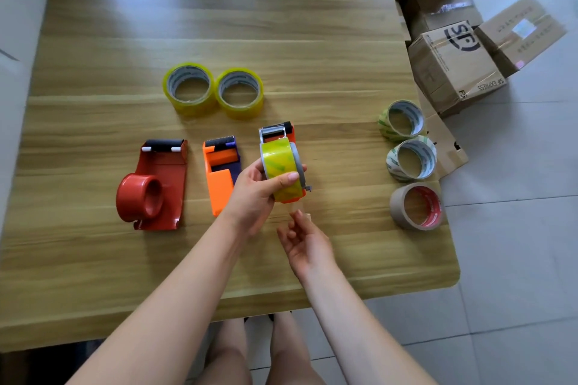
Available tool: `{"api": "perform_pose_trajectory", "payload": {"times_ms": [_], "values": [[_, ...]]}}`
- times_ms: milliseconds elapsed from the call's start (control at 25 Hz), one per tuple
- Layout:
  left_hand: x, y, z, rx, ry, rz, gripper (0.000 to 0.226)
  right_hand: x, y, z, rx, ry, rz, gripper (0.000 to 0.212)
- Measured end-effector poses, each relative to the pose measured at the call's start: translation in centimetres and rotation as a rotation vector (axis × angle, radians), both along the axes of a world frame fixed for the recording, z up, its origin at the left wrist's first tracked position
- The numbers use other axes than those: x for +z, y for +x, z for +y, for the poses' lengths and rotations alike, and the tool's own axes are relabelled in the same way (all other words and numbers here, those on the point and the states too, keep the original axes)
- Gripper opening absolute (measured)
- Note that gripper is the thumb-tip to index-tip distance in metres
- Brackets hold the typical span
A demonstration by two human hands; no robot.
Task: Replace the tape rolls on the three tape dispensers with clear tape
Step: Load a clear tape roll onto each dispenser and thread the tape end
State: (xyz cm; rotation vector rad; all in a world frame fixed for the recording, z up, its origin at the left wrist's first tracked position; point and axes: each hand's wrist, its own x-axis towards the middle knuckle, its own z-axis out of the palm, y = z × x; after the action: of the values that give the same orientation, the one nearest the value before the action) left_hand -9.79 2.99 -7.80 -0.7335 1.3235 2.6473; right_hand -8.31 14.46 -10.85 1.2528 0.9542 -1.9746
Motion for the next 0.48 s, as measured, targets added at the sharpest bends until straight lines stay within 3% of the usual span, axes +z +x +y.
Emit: {"api": "perform_pose_trajectory", "payload": {"times_ms": [480], "values": [[-3.7,1.4,2.3,-0.043,-0.154,-0.063,0.039,-1.5,0.6,-1.2,0.168,0.314,-0.049,0.016]]}}
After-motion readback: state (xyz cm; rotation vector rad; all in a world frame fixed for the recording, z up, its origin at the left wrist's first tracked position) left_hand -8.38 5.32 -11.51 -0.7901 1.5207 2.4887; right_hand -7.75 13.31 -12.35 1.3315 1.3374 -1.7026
